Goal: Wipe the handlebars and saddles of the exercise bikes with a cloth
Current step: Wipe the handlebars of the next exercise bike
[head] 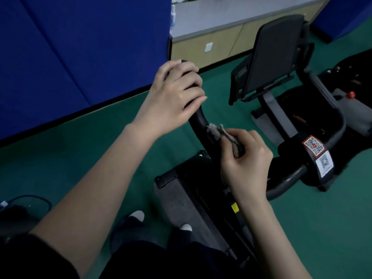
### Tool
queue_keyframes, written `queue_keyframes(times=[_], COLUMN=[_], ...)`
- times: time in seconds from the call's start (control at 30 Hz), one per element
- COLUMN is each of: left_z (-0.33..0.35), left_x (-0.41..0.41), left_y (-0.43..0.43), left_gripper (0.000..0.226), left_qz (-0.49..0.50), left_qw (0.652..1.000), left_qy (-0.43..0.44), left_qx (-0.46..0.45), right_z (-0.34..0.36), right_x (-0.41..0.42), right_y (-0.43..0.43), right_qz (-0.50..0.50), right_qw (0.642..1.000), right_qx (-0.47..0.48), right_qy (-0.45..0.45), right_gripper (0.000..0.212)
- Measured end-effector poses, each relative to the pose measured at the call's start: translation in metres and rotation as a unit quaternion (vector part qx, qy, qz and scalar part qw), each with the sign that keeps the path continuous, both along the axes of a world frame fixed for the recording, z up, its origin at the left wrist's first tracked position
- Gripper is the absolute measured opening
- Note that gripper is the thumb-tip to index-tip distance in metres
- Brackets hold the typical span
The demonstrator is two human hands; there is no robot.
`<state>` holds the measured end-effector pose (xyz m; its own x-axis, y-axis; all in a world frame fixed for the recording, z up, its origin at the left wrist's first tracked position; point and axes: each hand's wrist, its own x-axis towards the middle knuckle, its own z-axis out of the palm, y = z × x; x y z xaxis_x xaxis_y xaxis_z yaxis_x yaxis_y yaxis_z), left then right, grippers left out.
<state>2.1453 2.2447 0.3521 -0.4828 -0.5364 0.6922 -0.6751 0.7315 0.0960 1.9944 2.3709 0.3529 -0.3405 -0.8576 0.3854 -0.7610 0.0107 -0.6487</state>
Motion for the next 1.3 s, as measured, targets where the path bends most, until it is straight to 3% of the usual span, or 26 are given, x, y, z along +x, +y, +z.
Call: queue_keyframes(times=[0.3,0.67,0.87,1.1,1.2,1.3], left_z=[-0.006,-0.015,-0.016,-0.003,-0.001,-0.002], left_x=[0.004,0.002,0.002,0.02,0.023,0.023], left_y=[-0.015,-0.025,-0.03,-0.049,-0.051,-0.05], left_gripper=[0.025,0.027,0.031,0.028,0.028,0.029], left_qz=[-0.069,-0.116,-0.143,-0.25,-0.265,-0.266], left_qw=[0.997,0.992,0.987,0.968,0.964,0.963], left_qy=[0.021,0.055,0.063,0.032,0.031,0.037], left_qx=[-0.037,-0.021,-0.02,-0.01,0.005,0.016], right_z=[-0.015,-0.041,-0.046,-0.051,-0.053,-0.057], right_x=[0.042,0.094,0.112,0.134,0.13,0.119], right_y=[0.013,0.011,-0.016,-0.058,-0.048,-0.025], right_qz=[-0.195,-0.429,-0.445,-0.39,-0.38,-0.432], right_qw=[0.974,0.885,0.871,0.891,0.897,0.871], right_qx=[-0.057,-0.139,-0.189,-0.226,-0.215,-0.208], right_qy=[0.097,0.115,0.09,0.047,0.076,0.107], right_gripper=[0.01,0.009,0.009,0.007,0.009,0.011])
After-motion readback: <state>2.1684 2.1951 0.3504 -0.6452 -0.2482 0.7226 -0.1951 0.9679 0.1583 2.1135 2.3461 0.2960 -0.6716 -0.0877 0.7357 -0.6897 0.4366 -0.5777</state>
